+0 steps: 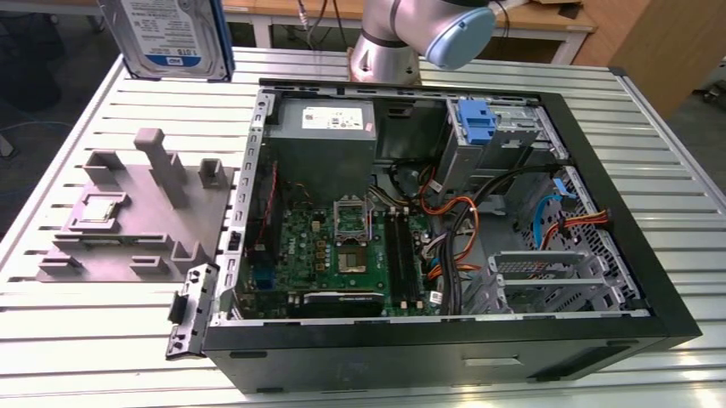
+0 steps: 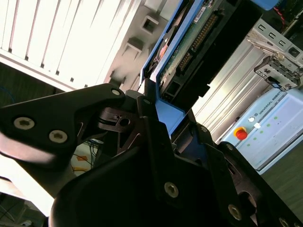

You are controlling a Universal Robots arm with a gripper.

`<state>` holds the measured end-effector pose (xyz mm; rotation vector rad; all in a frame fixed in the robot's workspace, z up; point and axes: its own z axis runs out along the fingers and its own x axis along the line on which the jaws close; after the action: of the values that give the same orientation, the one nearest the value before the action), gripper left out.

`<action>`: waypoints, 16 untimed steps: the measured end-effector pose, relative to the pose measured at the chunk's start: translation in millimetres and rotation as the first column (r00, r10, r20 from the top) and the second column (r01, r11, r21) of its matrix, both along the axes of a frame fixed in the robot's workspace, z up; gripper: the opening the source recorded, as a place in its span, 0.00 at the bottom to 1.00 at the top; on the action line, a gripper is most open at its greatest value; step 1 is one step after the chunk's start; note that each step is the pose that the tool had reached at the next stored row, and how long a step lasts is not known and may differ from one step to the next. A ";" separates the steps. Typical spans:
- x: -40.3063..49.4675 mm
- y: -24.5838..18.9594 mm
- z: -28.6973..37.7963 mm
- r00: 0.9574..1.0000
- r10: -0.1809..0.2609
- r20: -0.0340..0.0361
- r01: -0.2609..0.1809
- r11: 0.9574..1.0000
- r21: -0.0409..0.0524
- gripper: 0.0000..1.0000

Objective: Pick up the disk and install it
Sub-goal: 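Pick up the disk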

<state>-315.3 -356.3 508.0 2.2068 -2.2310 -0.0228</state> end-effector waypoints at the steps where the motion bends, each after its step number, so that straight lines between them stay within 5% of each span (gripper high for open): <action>1: 0.4 0.0 0.0 1.000 0.000 0.000 0.000 1.000 0.000 0.36; 16: 3.7 0.0 0.0 1.000 0.000 0.000 0.000 1.000 0.000 0.36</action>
<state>-311.7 -356.3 508.0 2.2068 -2.2311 -0.0228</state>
